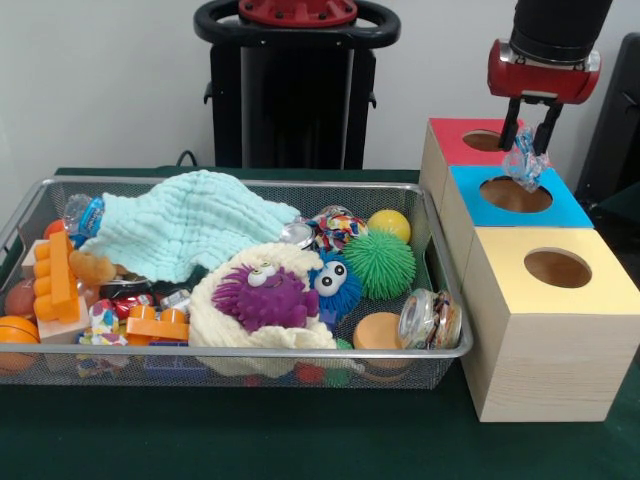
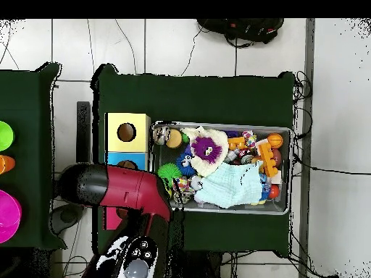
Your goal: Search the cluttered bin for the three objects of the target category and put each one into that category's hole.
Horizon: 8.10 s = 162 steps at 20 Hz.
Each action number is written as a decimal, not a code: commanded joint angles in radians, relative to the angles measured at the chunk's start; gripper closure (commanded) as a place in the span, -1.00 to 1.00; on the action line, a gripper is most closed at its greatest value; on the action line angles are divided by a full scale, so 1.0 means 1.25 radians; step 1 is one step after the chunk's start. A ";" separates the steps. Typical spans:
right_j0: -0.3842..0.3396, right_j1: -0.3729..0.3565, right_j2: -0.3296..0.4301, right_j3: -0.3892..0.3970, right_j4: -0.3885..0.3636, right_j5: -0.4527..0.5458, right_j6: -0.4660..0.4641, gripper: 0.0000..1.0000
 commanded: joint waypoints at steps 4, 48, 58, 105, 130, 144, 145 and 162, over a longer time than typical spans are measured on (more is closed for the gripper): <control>-0.024 0.007 0.022 0.034 0.028 -0.003 0.213 1.00; -0.129 0.132 0.088 -0.034 0.012 -0.106 0.113 -1.00; -0.223 0.135 0.111 -0.088 -0.014 -0.058 0.051 -1.00; -0.625 -0.015 0.302 0.029 -0.206 0.040 -0.194 -1.00; -0.788 -0.194 0.408 0.237 -0.514 -0.129 -0.190 -1.00; -0.883 -0.135 0.463 0.208 -0.667 -0.208 -0.173 -1.00; -0.904 -0.127 0.476 0.195 -0.669 -0.193 -0.187 -1.00; -1.016 -0.075 0.563 0.144 -0.746 -0.138 -0.193 -1.00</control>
